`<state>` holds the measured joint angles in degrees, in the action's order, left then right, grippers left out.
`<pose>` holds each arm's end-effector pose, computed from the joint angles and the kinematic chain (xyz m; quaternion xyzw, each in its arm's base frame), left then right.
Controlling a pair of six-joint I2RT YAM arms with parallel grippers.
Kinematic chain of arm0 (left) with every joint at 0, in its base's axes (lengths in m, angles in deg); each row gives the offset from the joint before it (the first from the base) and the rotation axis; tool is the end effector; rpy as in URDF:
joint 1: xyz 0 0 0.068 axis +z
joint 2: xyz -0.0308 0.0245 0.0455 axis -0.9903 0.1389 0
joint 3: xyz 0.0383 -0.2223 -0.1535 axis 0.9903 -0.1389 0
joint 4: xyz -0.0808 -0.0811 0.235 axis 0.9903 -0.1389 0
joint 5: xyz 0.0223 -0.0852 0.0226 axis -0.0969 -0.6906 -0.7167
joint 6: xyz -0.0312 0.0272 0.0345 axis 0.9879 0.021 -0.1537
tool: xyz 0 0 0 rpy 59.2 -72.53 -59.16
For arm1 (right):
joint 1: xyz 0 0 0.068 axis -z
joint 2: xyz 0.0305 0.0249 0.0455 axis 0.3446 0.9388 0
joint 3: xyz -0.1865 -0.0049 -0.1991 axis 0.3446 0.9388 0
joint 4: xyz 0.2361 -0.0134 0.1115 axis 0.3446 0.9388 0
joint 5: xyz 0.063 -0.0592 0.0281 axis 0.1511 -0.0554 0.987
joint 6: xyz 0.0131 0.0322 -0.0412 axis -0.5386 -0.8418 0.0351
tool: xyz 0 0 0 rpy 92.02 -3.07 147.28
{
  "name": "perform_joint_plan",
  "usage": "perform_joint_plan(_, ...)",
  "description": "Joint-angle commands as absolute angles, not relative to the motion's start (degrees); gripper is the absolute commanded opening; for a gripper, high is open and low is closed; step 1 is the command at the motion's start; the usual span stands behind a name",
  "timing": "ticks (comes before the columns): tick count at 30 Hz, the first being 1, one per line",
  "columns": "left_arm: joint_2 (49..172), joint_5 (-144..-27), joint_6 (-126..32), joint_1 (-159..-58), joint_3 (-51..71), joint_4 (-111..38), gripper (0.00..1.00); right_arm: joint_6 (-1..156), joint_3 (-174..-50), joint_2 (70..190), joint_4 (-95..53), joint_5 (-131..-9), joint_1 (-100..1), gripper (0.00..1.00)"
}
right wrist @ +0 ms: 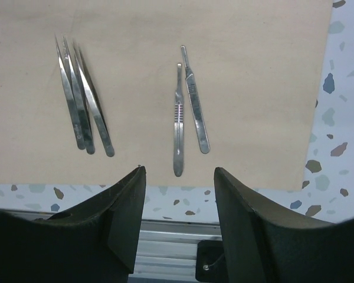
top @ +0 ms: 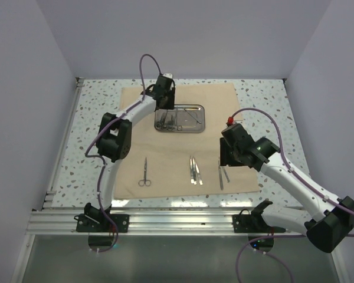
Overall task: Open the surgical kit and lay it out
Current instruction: Pick up the medical item from the container.
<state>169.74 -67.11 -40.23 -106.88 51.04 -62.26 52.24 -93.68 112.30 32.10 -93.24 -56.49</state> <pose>0.4843 -0.2176 0.1929 0.0182 0.9213 -0.0639 0.3832 0.1717 0.1140 0.2892 -0.0022 0.9573 0.0333 0.2872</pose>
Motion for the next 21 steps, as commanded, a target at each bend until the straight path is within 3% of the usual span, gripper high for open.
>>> perform_joint_plan(1,169.2,-67.7,-41.8,-106.6,49.0,-61.5,0.53,50.5,-96.3,112.2,33.2,-95.8,-56.4,0.54)
perform_joint_plan(13,171.8,-68.1,-41.8,-106.5,45.2,-61.8,0.47,51.7,-97.2,115.1,31.7,-95.4,-56.0,0.54)
perform_joint_plan(21,174.9,-70.9,-39.7,-105.0,45.8,-62.4,0.28,53.0,-97.2,115.3,31.6,-95.6,-55.7,0.53)
